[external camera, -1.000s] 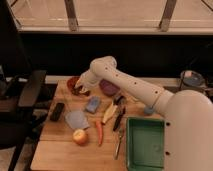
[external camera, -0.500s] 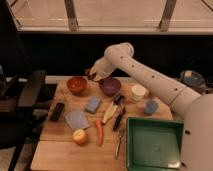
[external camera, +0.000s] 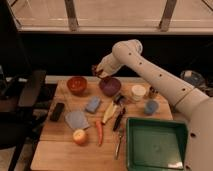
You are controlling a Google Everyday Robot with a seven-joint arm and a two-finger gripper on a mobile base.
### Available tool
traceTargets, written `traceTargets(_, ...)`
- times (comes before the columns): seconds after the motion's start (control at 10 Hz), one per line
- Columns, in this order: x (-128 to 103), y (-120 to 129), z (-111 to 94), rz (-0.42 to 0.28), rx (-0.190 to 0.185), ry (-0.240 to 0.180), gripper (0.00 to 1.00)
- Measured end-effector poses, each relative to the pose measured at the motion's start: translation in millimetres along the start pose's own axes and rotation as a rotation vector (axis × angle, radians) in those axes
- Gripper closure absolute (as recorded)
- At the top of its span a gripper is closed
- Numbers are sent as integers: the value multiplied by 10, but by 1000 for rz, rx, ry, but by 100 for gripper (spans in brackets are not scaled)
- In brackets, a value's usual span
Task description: Place grapes in metal cup
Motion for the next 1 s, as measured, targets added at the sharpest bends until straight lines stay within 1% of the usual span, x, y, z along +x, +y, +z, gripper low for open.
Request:
traceTargets(0.3, -11, -16, 9, -4, -2, 2, 100)
traceTargets(0.5, 127, -44, -94, 15, -7, 58, 100)
traceTargets(0.6, 243, -36, -183, 30, -9, 92, 100)
traceTargets(0.8, 609, 53, -473, 71, -8, 178, 100)
traceTargets(0.9, 764, 108, -592, 92, -5, 210, 100)
traceTargets(1.0, 1058, 237, -813, 146, 2, 264, 100)
